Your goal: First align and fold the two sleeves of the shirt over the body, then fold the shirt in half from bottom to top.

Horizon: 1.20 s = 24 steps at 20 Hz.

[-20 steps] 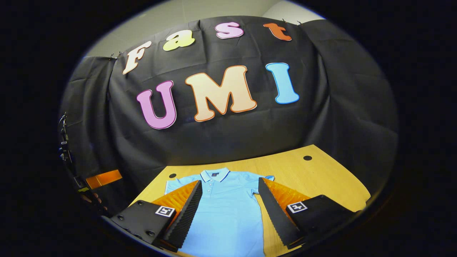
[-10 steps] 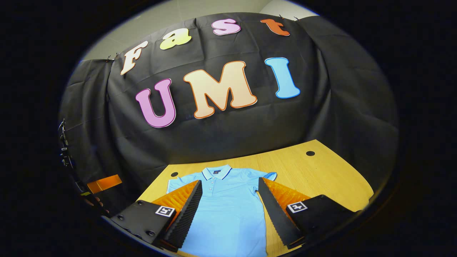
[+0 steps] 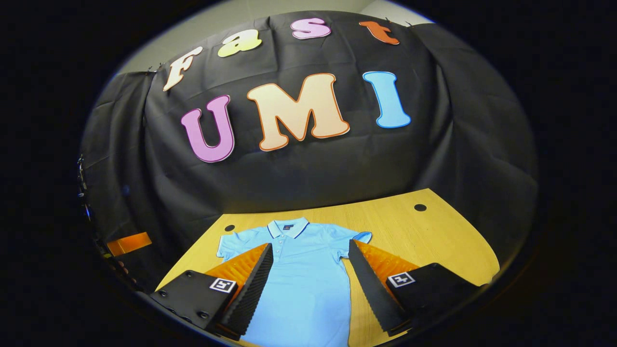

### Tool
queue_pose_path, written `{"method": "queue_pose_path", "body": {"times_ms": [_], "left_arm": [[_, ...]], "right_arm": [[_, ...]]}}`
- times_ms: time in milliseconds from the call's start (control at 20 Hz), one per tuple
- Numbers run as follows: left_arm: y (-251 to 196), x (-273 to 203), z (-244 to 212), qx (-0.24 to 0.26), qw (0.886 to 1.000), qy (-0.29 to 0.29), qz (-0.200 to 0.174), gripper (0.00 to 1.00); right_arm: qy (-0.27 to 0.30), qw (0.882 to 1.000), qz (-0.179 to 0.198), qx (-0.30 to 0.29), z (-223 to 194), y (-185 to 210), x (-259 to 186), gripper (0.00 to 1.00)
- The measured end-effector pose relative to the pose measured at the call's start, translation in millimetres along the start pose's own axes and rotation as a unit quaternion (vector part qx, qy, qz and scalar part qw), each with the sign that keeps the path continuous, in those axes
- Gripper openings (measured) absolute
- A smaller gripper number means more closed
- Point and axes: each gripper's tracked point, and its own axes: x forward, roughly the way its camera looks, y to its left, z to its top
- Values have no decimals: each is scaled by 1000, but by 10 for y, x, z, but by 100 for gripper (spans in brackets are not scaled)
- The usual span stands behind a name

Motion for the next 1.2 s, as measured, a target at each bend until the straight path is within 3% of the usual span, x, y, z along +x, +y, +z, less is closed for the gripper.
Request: {"method": "queue_pose_path", "body": {"times_ms": [300,600,850,900,950,1100,1200], "left_arm": [[-94,-25,-59,-3,1000,10,3,95],[-186,48,-111,-12,1000,26,12,95],[-190,189,-155,-11,998,41,35,95],[-194,219,-184,-10,998,45,39,96],[-197,234,-192,-8,998,50,45,95],[-227,272,-196,3,997,54,53,95],[-251,302,-232,3,997,60,55,95]], "right_arm": [[29,999,-18,0,1,-473,705,98],[74,997,-35,-4,-252,-868,1614,98],[142,988,-57,-14,-841,-1192,2359,98],[156,986,-59,-12,-953,-1234,2471,93],[170,983,-65,-12,-1080,-1296,2571,98],[195,978,-78,-13,-1284,-1474,2762,93],[211,974,-80,-6,-1433,-1522,2842,98]]}}
